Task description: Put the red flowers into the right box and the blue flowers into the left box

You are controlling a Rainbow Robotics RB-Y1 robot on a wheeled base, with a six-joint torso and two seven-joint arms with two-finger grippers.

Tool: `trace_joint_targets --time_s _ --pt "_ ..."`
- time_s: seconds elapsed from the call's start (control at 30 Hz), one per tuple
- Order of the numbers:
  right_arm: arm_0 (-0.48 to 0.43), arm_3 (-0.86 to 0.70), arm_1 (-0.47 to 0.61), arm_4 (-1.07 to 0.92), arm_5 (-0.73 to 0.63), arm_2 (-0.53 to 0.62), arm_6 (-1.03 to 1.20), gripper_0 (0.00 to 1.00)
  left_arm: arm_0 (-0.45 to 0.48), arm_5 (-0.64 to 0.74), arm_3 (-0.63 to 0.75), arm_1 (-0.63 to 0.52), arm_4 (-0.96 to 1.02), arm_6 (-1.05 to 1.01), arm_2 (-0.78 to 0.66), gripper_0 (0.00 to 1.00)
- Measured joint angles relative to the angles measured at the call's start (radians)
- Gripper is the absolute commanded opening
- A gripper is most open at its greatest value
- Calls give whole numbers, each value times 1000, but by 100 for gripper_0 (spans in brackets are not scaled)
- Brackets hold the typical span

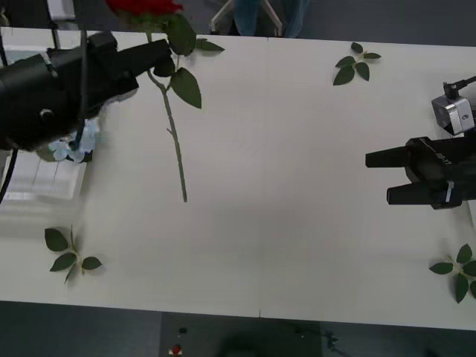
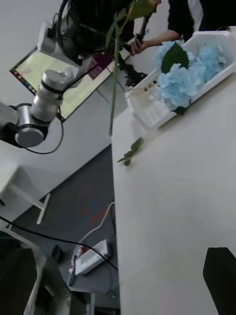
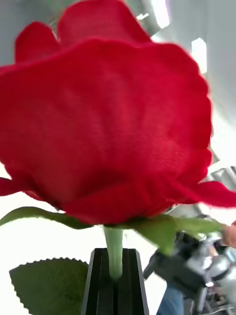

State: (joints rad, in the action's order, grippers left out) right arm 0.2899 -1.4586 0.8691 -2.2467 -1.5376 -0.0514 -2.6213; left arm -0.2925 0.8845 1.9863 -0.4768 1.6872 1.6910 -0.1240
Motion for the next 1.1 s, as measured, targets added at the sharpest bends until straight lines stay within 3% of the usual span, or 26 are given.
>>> trace_joint_targets --time_s 0.1,0.37,0.7,0.9,1.1 --pt "0 0 0 -74 23 -39 0 100 0 20 -42 22 192 126 -44 0" --pt "0 0 0 -217 121 -159 5 100 0 11 -76 38 224 370 50 0" --pt "0 0 -11 -229 164 -218 25 100 -22 -211 -104 116 257 695 317 0" --pt "29 0 -78 -114 238 -243 25 100 -42 -211 -194 249 358 818 360 0" --pt "82 0 -147 6 320 -242 23 100 -42 -211 -255 298 487 920 410 0"
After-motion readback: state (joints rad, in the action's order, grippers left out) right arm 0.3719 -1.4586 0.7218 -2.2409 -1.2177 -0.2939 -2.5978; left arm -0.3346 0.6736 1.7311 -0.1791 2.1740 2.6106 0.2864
